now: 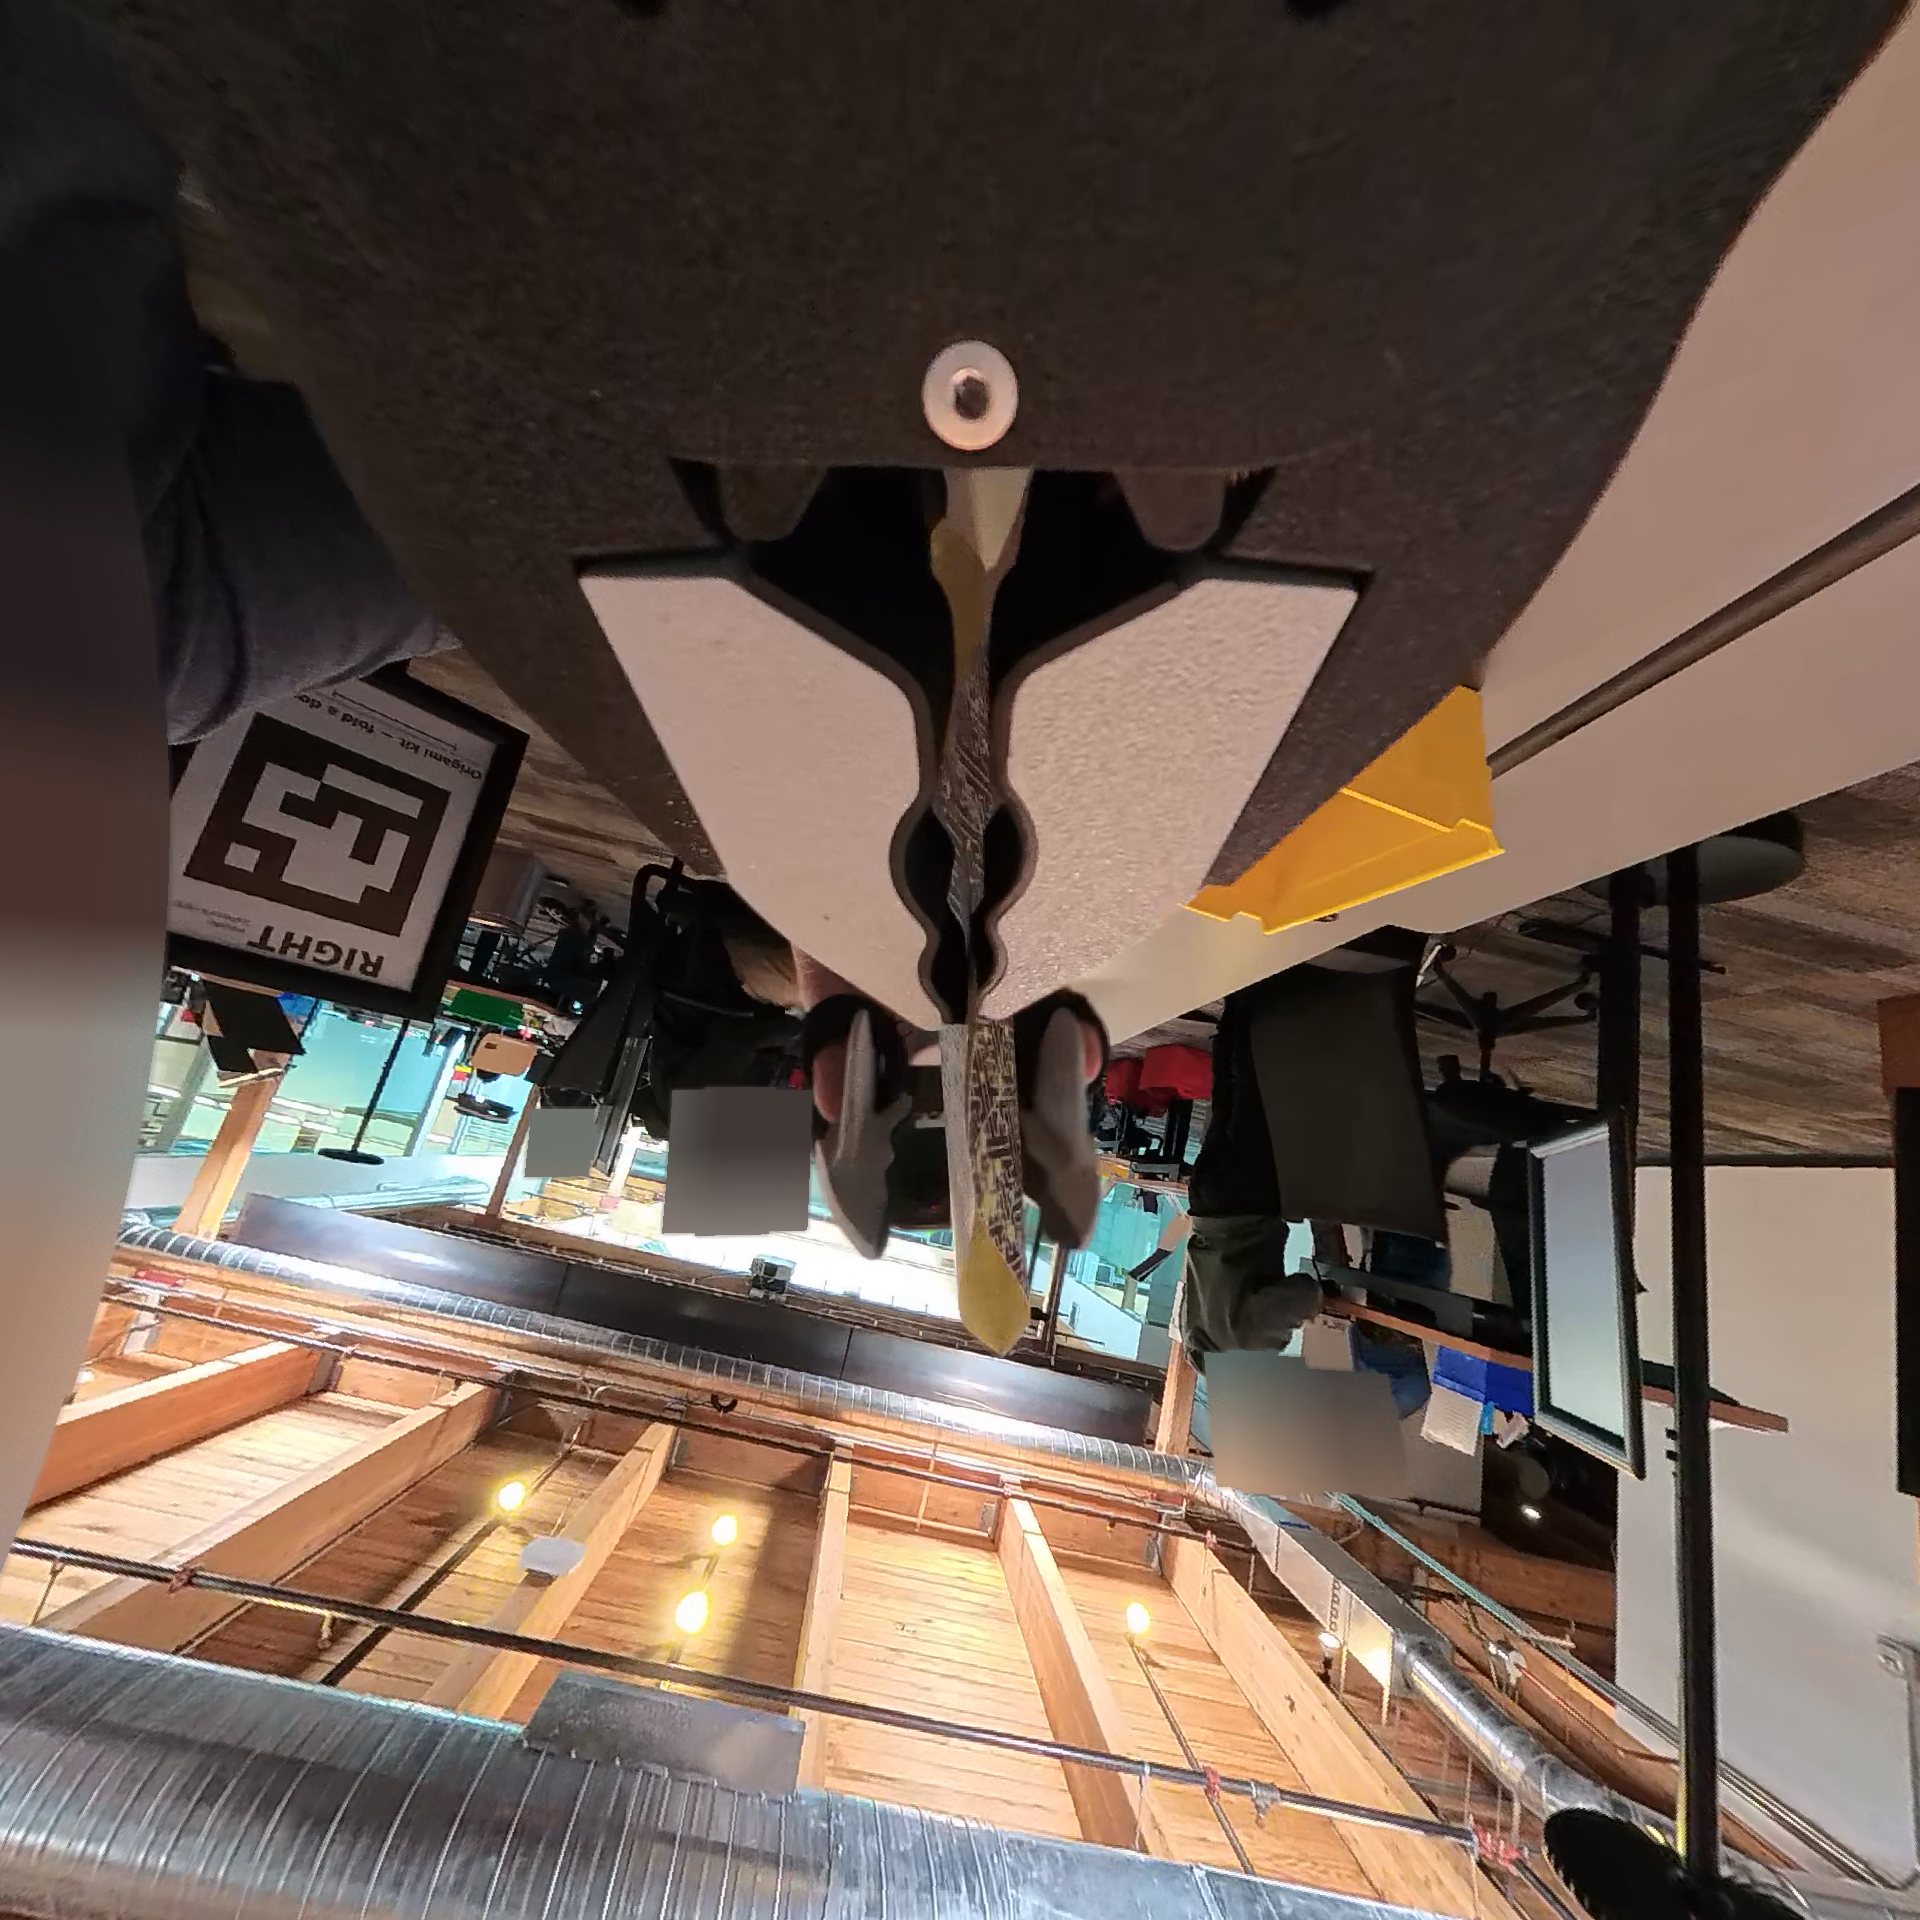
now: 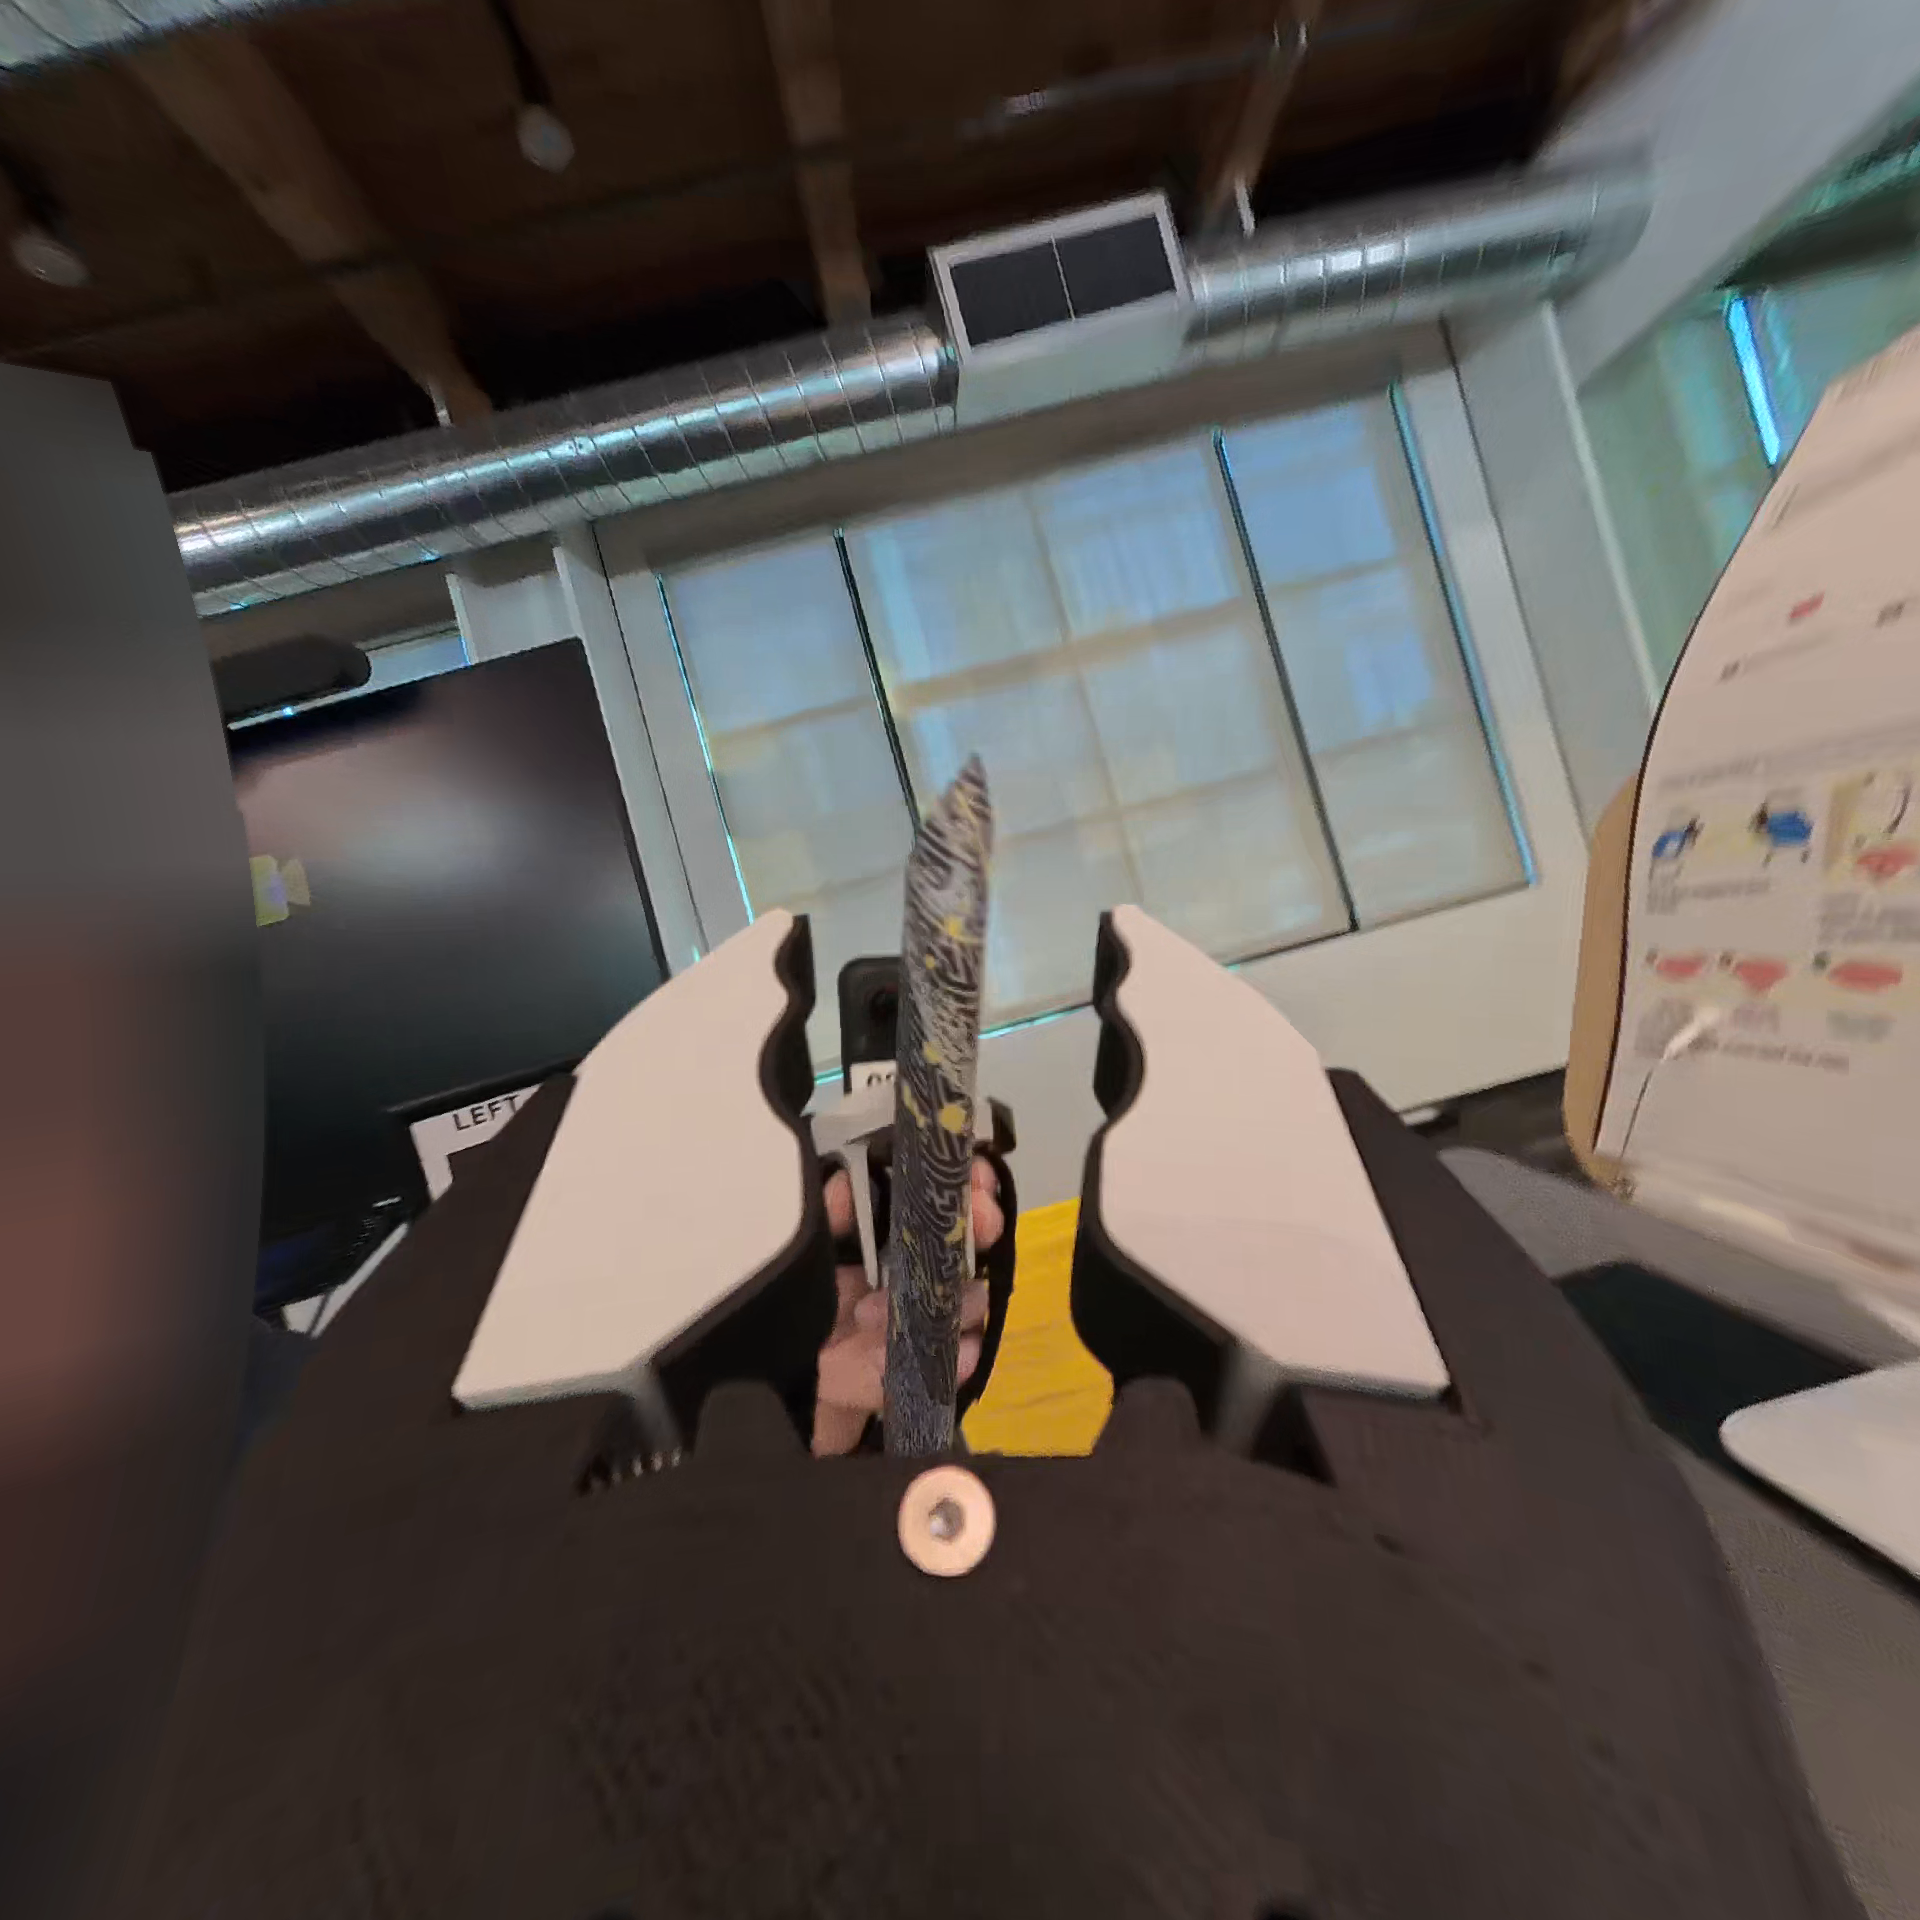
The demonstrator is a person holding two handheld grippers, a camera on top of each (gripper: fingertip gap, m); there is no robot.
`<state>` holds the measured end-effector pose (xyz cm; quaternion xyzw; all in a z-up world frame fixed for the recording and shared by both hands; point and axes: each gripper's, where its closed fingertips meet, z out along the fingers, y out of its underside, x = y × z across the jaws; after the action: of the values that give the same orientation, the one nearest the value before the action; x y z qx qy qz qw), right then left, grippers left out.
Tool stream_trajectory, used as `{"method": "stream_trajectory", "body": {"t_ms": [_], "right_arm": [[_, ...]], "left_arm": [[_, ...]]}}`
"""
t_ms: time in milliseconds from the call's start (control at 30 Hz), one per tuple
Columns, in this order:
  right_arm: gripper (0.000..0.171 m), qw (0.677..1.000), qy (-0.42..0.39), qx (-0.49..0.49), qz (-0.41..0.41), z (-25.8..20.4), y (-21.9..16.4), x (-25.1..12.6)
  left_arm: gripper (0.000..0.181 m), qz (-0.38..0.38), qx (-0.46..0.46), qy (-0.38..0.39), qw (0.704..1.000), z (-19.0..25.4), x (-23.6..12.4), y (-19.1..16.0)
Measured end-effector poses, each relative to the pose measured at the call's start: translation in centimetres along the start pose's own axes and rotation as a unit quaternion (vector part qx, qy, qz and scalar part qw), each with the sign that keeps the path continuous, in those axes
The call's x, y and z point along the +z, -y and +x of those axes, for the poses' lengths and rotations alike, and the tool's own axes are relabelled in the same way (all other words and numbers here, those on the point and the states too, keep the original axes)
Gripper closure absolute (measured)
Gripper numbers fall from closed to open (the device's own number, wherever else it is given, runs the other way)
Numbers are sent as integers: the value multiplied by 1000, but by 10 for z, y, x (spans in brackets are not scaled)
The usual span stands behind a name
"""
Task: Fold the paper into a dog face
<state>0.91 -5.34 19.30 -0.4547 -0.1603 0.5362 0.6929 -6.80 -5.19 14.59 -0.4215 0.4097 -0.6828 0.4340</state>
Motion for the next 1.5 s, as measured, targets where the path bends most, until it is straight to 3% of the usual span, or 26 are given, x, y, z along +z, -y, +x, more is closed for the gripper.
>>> {"method": "stream_trajectory", "body": {"t_ms": [167,267,367,600,700,833,1033,1133,1200,1367,1500], "right_arm": [[122,999,5,35,-35,5,-22,10],[156,998,21,35,-39,2,-25,9],[170,998,13,27,-46,4,-25,7],[168,999,16,22,-20,2,-22,8],[146,998,29,53,-33,2,-35,16],[169,995,45,69,-58,1,-48,20],[170,994,40,73,-68,3,-49,17],[161,995,44,82,-41,3,-37,14],[170,995,49,83,-33,2,-30,9],[170,998,21,44,-50,6,-30,6],[147,995,43,70,-58,1,-39,13]], "left_arm": [[181,-9,7,4,1000,0,1,-2],[181,-12,9,6,1000,-1,2,-4],[181,-13,12,11,1000,-2,2,-4],[181,-10,23,21,999,-3,2,-3],[181,-8,21,23,999,-4,1,-2],[181,-7,25,28,999,-5,-2,1],[181,-15,34,35,999,-7,-2,0],[181,-19,32,31,999,-6,-2,-1],[181,-22,34,32,999,-6,-2,-2],[181,-25,37,35,998,-7,0,-4],[181,-17,34,40,998,-10,-3,-1]]}}
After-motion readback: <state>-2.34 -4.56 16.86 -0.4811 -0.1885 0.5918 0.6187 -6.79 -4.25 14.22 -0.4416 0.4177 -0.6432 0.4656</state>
